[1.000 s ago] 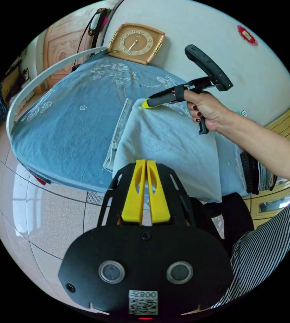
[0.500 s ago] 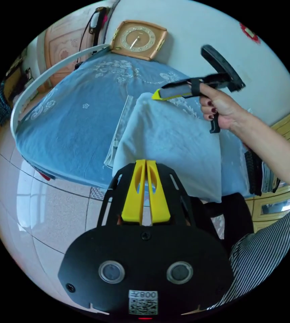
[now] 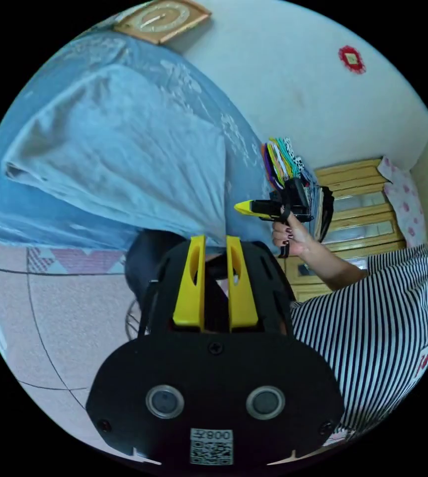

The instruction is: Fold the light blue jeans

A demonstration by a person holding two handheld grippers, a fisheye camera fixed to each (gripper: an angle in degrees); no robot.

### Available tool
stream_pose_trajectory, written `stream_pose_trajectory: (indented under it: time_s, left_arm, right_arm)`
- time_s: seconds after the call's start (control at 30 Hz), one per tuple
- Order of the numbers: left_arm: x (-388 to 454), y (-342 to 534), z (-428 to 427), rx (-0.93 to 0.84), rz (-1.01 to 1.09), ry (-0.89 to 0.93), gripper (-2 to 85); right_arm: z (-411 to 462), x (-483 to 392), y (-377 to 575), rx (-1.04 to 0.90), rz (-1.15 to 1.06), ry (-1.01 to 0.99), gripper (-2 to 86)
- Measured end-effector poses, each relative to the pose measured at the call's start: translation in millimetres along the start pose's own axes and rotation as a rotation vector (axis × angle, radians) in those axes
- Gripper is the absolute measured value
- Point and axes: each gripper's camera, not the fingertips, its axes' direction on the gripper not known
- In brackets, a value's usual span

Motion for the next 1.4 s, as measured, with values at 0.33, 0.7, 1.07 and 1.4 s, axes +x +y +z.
stream_pose_trajectory:
  time_s: [0.33, 0.7, 1.07, 1.4]
  left_arm:
    - [-32.4, -8.7, 69.1, -0.174, -0.177, 0.094, 2.9]
    - [-40.8, 9.4, 45.5, -0.07, -0.134, 0.123, 1.1]
    - [-77.6, 27.2, 20.6, -0.051, -0.158, 0.188, 1.1]
    - [-121.1, 51.5, -13.4, -0.046, -0.204, 0.222, 1.8]
  right_arm:
    - [51.7, 106.1, 47.6, -0.002, 0.155, -0.273, 8.0]
    - [82.9, 156.3, 66.3, 0.055, 0.207, -0.467, 10.6]
    - [105.2, 178.8, 84.3, 0.1, 0.237, -0.532, 13.6]
    - [161.6, 186.7, 79.8, 0.073, 0.277, -0.594, 10.0]
